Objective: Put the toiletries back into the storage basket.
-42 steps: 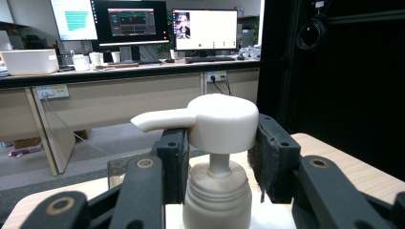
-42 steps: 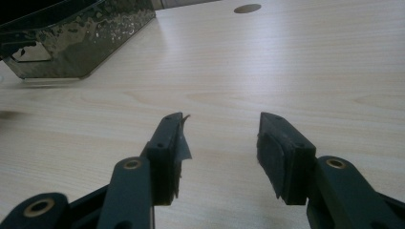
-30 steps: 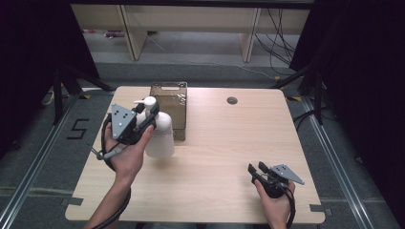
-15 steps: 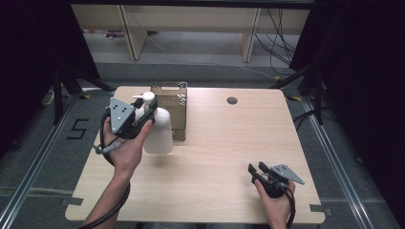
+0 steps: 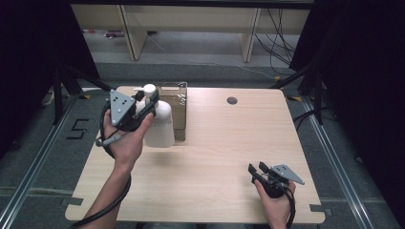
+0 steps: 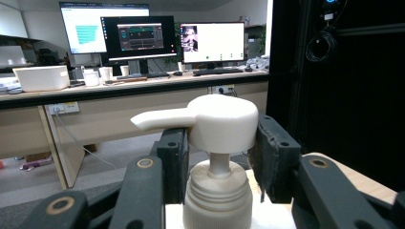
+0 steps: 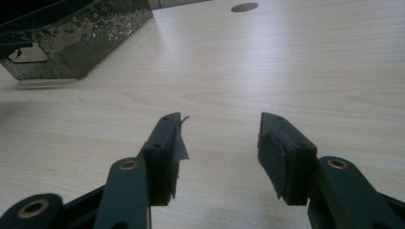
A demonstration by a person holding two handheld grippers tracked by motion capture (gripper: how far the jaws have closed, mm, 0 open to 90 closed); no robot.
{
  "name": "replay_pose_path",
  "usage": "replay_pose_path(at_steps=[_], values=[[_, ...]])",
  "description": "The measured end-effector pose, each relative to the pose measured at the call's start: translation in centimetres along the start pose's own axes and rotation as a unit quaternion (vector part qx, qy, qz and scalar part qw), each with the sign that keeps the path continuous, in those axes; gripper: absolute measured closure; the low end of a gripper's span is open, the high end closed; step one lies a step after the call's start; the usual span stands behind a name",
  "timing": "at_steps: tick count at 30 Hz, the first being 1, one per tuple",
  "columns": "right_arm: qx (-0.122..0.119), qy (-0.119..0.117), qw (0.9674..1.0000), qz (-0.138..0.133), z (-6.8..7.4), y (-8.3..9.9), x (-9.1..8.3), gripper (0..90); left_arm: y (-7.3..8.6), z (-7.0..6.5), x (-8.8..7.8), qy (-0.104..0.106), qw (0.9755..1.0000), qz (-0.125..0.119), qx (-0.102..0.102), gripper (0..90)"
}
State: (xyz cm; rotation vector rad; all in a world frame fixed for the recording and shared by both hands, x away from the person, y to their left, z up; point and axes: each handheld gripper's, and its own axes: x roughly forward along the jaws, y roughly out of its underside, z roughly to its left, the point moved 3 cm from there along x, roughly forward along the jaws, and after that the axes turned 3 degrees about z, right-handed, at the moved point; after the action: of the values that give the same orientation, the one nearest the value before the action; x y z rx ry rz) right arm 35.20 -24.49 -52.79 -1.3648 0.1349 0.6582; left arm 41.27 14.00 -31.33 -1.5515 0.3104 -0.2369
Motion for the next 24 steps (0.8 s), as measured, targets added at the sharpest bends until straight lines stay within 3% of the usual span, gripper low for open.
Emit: replay_pose_path(at_steps=[4, 6, 7, 15, 17, 19, 23, 24], values=[[-0.001, -0.001, 1.0, 0.0, 0.0, 0.0, 0.0, 51.2, -0.4, 0.0, 0.2, -0.002, 1.0, -0.004, 0.001, 59.3], [0.009, -0.008, 0.9999, 0.001, 0.2, 0.0, 0.0, 51.2, -0.6, 0.0, 0.3, -0.004, 1.0, -0.006, 0.001, 59.3], [0.0, -0.004, 1.0, 0.0, 0.1, 0.0, 0.0, 51.1, -0.6, 0.0, 0.4, -0.004, 1.0, -0.006, 0.002, 59.3], [0.004, -0.004, 1.0, -0.004, 0.2, 0.0, 0.1, 50.7, -0.9, 0.1, 1.0, -0.007, 0.9999, -0.01, 0.002, 59.3], [-0.007, 0.004, 1.0, -0.003, 0.0, 0.0, -0.1, 50.6, -1.0, 0.2, 1.1, -0.008, 0.9999, -0.009, 0.0, 59.3], [0.0, -0.007, 1.0, -0.003, 0.0, 0.0, 0.1, 50.5, -1.0, 0.2, 1.2, -0.008, 0.9999, -0.01, 0.0, 59.3], [-0.001, -0.006, 1.0, -0.003, 0.1, 0.0, 0.1, 50.5, -1.3, 0.2, 1.4, -0.01, 0.9999, -0.01, 0.002, 59.3], [-0.008, 0.004, 1.0, -0.001, 0.0, 0.0, -0.1, 50.4, -1.4, 0.2, 1.5, -0.011, 0.9999, -0.011, 0.002, 59.3]])
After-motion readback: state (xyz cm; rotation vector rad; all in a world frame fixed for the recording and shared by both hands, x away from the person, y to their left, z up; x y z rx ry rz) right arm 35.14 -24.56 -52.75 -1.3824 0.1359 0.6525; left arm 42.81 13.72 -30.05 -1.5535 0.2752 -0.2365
